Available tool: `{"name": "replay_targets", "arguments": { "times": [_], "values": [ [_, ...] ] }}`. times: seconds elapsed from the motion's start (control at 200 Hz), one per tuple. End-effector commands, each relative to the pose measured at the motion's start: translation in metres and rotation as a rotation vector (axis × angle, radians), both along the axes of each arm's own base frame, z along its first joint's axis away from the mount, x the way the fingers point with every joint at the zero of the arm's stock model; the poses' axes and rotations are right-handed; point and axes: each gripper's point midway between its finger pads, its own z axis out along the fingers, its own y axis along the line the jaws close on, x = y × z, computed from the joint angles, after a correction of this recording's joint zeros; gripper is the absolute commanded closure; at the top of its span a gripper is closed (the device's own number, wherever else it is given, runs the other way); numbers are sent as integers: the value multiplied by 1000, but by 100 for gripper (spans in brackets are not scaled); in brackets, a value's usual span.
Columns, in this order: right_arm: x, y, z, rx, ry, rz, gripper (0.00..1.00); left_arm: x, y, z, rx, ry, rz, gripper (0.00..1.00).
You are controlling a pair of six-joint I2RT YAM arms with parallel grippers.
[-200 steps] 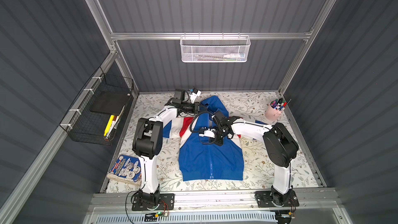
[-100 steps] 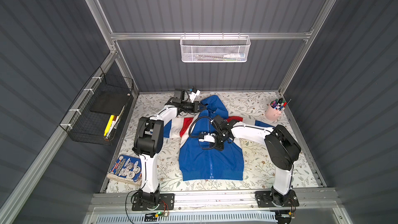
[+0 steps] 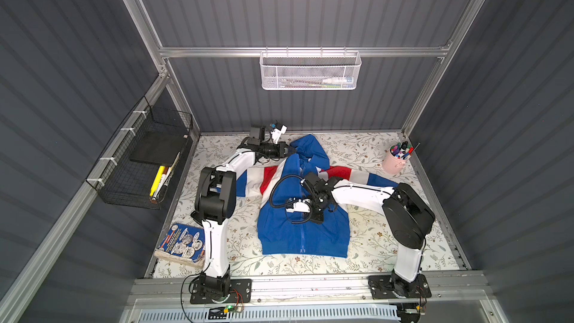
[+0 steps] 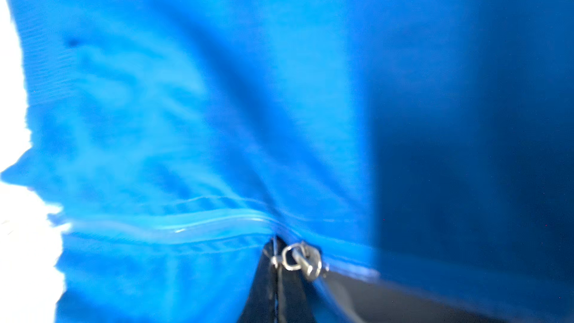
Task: Unzip the jacket
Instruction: Unzip the zipper on the jacket.
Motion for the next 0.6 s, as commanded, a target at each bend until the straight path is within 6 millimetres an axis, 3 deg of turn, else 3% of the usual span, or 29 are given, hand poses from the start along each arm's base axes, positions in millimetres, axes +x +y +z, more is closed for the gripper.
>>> {"name": "replay_targets", "arguments": {
  "times": [0.0,0.595],
  "values": [
    [-32,-11,-5,-55,90,43,100,27,10,11,7,-65,63,100],
    [-72,-17,-7,-112,145,93,100,57,31,-6,57,-33,167,100]
  ]
}}
